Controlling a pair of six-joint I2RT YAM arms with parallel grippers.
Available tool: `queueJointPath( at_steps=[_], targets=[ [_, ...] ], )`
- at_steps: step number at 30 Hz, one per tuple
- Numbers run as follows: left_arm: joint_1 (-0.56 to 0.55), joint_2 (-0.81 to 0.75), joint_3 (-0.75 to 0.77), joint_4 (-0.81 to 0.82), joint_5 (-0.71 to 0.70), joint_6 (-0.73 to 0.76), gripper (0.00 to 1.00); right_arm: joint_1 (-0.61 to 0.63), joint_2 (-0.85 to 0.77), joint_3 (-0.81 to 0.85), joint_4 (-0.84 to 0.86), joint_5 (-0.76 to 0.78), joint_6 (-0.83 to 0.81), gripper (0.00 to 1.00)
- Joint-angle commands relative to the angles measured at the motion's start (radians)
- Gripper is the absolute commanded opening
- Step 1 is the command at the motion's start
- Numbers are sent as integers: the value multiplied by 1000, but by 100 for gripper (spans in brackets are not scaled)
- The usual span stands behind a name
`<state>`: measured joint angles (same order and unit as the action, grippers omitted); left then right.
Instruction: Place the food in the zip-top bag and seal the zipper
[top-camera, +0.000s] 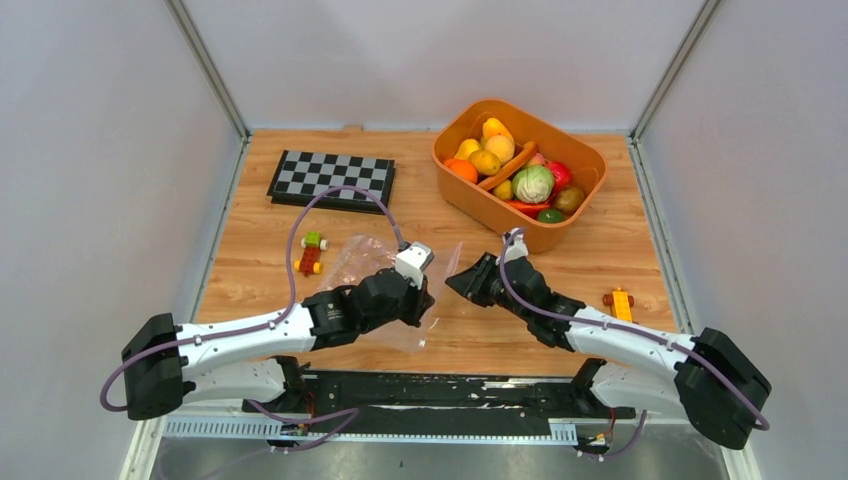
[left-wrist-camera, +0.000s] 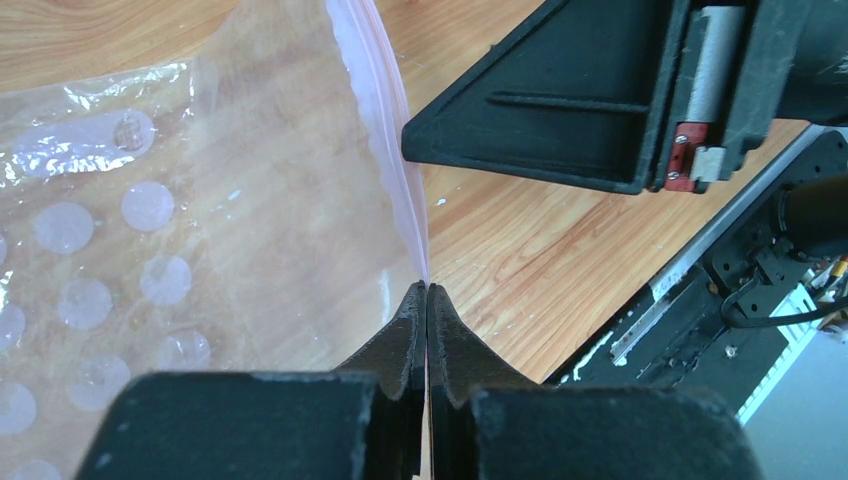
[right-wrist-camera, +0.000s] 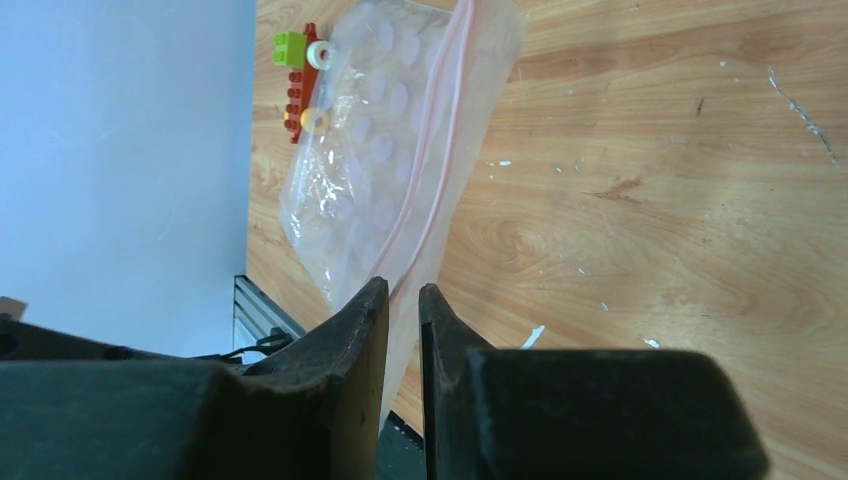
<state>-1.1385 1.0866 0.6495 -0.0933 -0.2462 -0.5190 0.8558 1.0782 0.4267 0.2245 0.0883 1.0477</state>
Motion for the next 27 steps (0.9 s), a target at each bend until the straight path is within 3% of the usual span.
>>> queueJointPath(
  at_steps=[1,8,14,27],
  targets=[
    [-4,-19,1,22,1,-15,0,-2,42,27,47,1,16,18],
    [-5,-26,-7,30,4,-13,0,-3,126,64,81,-38,2,17],
    [-4,-30,-16,28,-7,-16,0,-3,164,88,36,-64,-26,0],
    [-4,-27,-61,41,-14,-29,0,-1,214,110,-43,-127,-77,0]
  ],
)
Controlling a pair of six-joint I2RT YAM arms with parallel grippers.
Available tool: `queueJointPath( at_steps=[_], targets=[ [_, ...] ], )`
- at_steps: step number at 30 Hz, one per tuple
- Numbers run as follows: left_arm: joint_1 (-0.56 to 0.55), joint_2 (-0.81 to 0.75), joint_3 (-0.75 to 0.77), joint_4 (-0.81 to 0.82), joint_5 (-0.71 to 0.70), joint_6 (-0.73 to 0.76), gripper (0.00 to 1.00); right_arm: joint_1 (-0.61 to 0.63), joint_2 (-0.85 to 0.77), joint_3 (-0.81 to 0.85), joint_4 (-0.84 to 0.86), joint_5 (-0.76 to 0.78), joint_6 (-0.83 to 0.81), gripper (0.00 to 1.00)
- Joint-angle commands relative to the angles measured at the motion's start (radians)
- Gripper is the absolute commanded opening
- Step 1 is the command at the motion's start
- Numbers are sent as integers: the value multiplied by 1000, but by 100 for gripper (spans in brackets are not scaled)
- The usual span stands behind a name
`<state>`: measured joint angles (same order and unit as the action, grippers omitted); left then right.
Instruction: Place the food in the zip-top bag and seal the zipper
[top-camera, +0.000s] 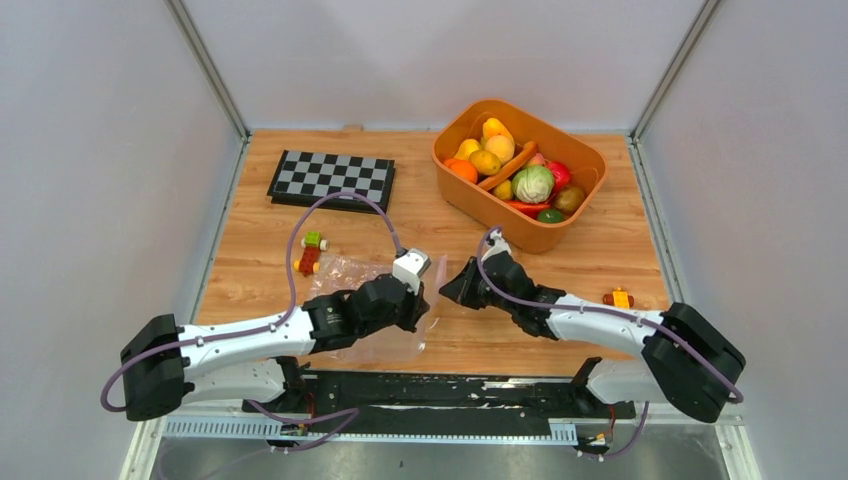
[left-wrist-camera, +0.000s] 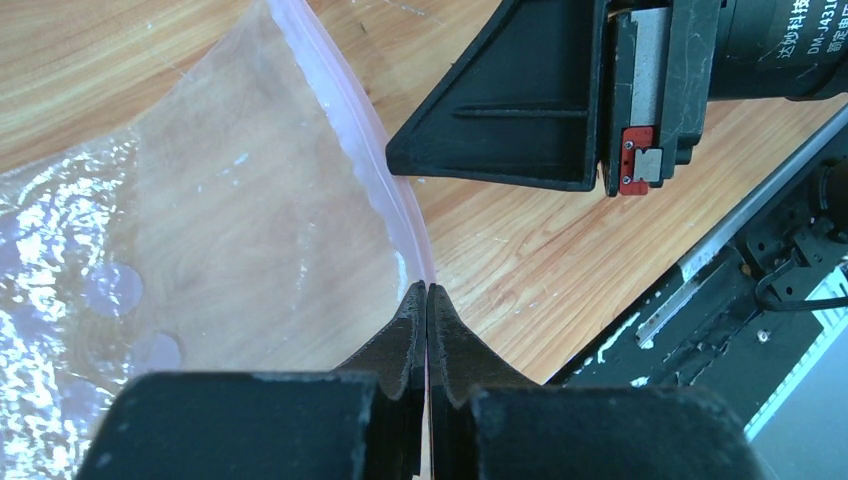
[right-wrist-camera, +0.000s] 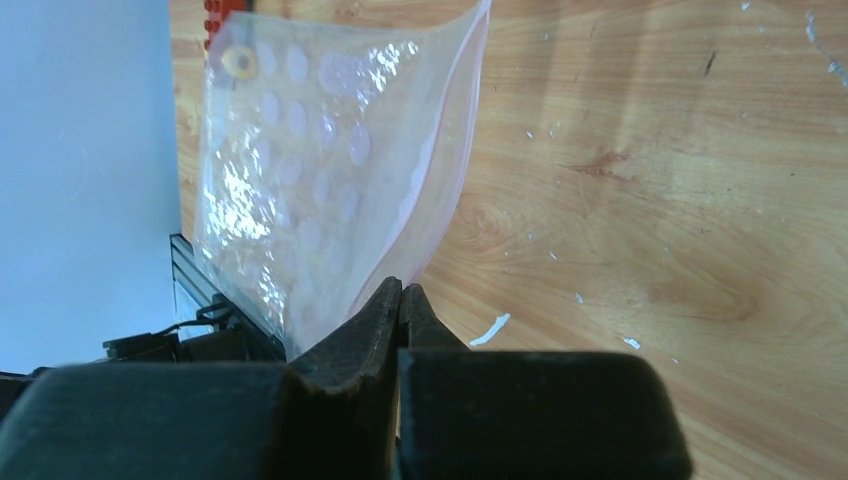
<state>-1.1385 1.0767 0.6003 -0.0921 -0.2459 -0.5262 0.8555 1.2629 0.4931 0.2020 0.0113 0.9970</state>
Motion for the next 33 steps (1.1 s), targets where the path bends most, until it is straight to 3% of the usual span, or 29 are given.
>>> queueJointPath(
  at_steps=[1,5,7,12,17,21,29,33],
  targets=[
    [-5,-17,-17,43,-14,-26,0,-2,39,44,-22,-58,-26,0],
    [-5,-18,-36,56,-9,-37,0,-1,71,49,-15,-75,-27,3],
    [-5,-22,-48,66,-5,-45,0,-1,89,47,13,-85,-20,17],
    [-4,-34,-79,87,0,-63,0,-1,143,38,101,-116,21,29],
    [-5,-49,-90,88,-7,-70,0,-1,196,-3,256,-131,77,32],
    [-5,-50,-94,88,-2,-74,0,1,229,12,289,-150,98,28],
    [-5,-78,-93,97,-21,-70,0,5,265,-12,317,-144,103,0],
    [-4,-109,-94,57,-53,-67,0,7,216,7,228,-112,35,0]
  ],
)
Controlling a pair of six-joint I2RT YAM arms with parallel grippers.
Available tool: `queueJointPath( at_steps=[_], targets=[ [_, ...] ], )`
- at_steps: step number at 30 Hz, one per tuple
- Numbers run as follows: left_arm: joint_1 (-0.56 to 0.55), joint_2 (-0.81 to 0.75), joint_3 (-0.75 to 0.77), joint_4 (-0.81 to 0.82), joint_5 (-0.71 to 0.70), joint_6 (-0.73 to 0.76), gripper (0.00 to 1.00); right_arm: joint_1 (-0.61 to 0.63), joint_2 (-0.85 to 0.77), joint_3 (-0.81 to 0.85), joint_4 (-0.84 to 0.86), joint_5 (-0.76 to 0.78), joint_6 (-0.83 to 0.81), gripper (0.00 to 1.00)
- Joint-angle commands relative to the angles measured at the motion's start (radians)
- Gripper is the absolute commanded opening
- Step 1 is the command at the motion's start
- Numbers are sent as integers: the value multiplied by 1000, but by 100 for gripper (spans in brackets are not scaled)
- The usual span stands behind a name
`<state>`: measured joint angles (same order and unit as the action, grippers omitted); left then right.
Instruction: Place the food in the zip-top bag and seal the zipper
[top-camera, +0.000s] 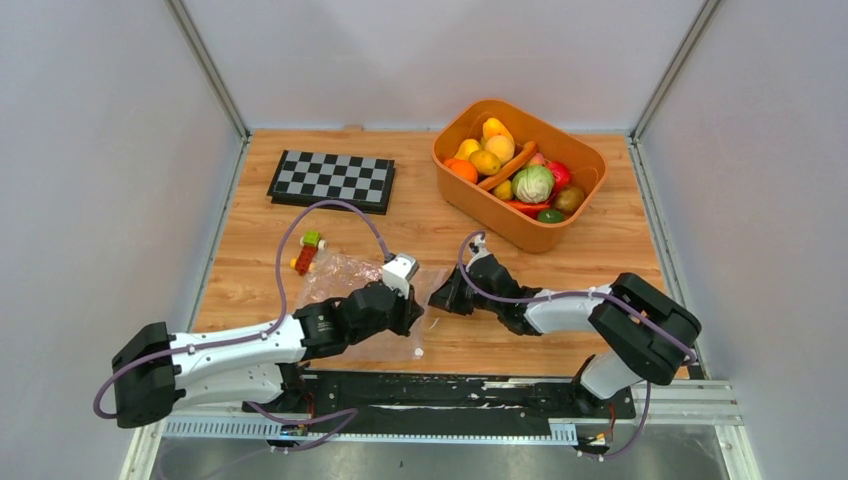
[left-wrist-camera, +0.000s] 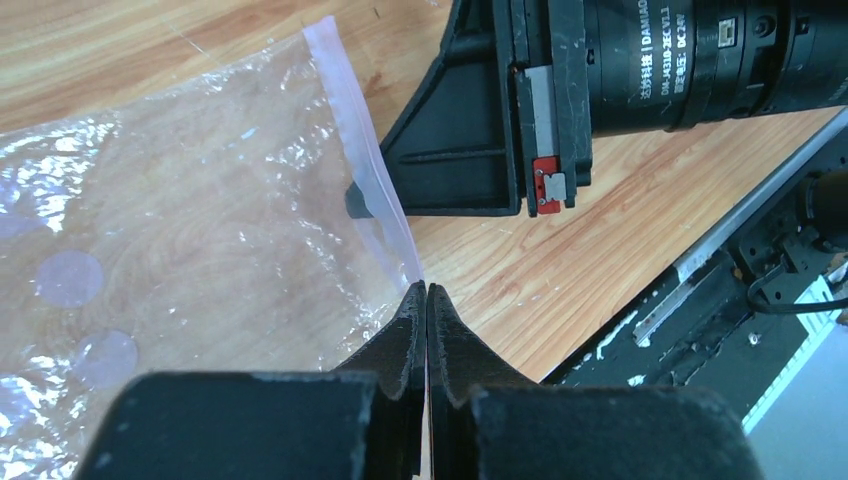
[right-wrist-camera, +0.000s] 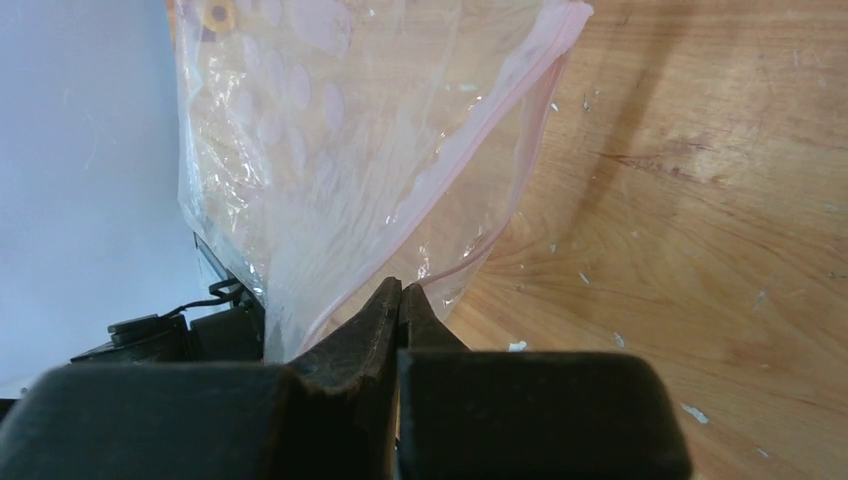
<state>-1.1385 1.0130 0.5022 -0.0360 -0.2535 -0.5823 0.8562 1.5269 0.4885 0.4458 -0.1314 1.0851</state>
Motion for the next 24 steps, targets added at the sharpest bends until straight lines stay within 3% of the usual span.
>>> queueJointPath(
  at_steps=[1,4,6,9,17,18,20,22,24],
  targets=[
    [-4,-48,4,-10,-56,-11,0,8,-66,16,-53,47,-72,0],
    [-4,-40,2,-25,-70,0,0,14,-128,33,-147,83,-123,0],
    [-4,-19,4,-31,-68,1,12,20,-161,33,-194,99,-138,0],
    [-5,23,7,-11,-50,1,16,28,-185,25,-214,108,-143,0],
    [-5,109,30,1,-34,7,16,40,-183,-22,-206,130,-90,0],
    [-5,111,31,0,-26,12,22,40,-183,-28,-210,131,-87,3],
    [-4,115,30,3,-7,19,45,40,-189,-41,-223,183,-74,16],
    [-5,122,25,15,22,27,58,39,-202,-55,-234,210,-68,25],
    [-6,135,18,31,49,25,63,35,-215,-65,-247,229,-67,28]
  ],
)
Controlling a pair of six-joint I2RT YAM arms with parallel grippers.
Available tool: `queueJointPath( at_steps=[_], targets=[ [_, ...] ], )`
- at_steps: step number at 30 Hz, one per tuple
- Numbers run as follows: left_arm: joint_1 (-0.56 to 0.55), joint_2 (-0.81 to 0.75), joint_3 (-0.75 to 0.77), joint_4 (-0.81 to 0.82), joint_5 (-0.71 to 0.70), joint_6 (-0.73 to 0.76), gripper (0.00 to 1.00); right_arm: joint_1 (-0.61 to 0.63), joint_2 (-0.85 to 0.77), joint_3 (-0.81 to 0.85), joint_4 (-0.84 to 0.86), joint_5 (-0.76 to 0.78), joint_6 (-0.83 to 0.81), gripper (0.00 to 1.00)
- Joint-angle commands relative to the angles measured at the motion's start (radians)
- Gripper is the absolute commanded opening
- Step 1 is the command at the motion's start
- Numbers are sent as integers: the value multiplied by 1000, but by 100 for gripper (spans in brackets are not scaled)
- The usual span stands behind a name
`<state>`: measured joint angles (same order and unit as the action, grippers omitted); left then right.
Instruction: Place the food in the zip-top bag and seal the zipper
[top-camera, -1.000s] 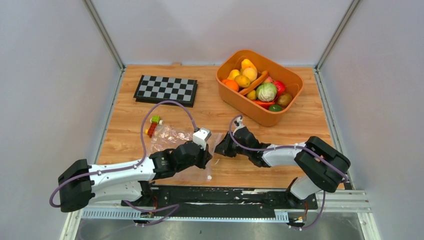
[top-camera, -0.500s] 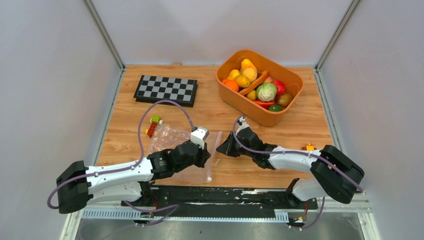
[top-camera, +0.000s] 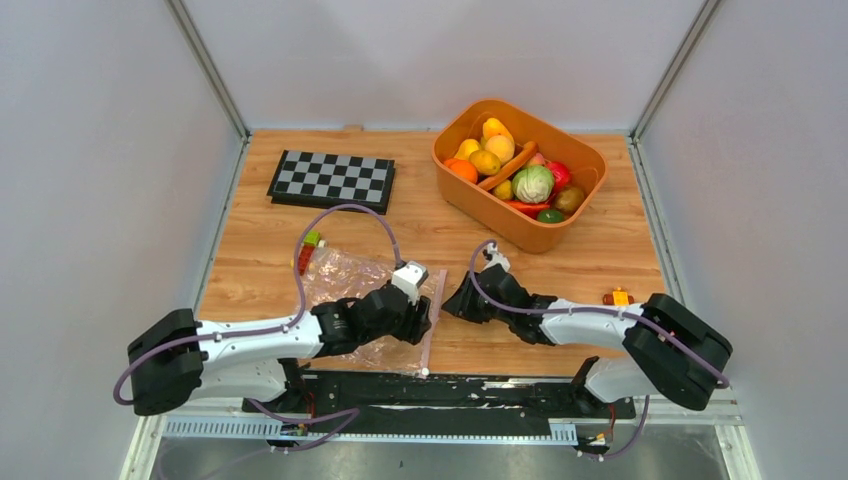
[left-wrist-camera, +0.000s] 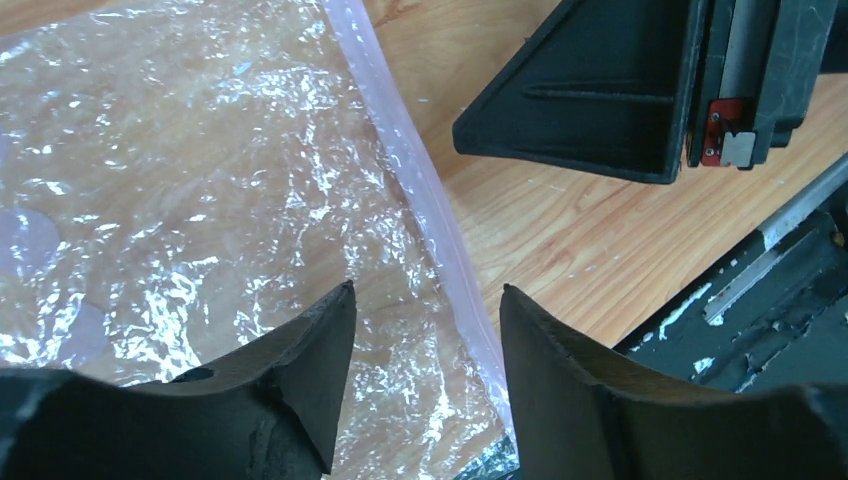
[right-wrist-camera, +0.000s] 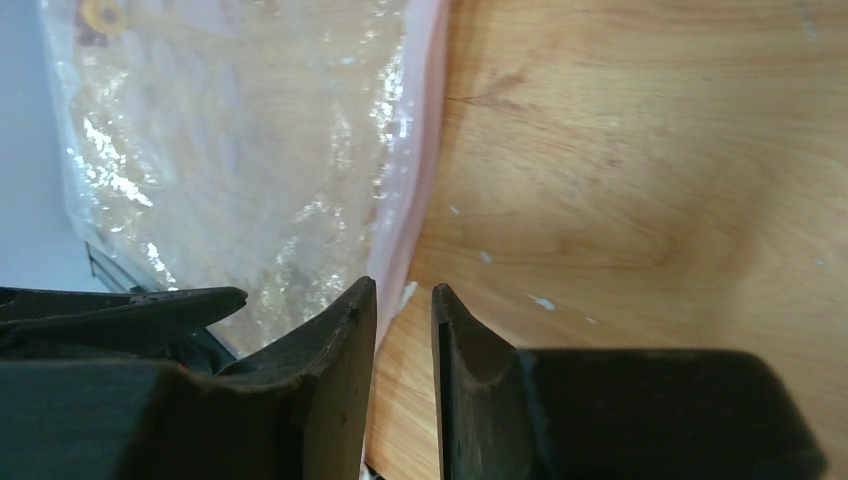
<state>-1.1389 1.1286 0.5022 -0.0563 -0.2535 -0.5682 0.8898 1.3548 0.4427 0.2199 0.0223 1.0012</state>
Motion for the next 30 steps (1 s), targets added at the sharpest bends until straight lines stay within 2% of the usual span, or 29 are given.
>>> queueJointPath(
  at_steps=[1,7,13,20,23,30],
  targets=[
    [-7,31,20,52,54,10,64,-1,-50,-19,-32,81,13,28],
    [-33,161,80,5,8,32,72,-11,-149,-11,-183,180,1,29],
    [-56,259,153,-45,-58,28,70,-14,-275,-53,-271,235,25,30],
    [-56,315,191,-62,-80,38,52,-15,-351,-93,-272,237,33,30],
    [-56,325,188,-65,-85,33,43,-14,-356,-95,-267,225,28,30],
    [-57,325,184,-68,-99,29,28,-14,-316,-89,-228,185,14,30]
  ],
)
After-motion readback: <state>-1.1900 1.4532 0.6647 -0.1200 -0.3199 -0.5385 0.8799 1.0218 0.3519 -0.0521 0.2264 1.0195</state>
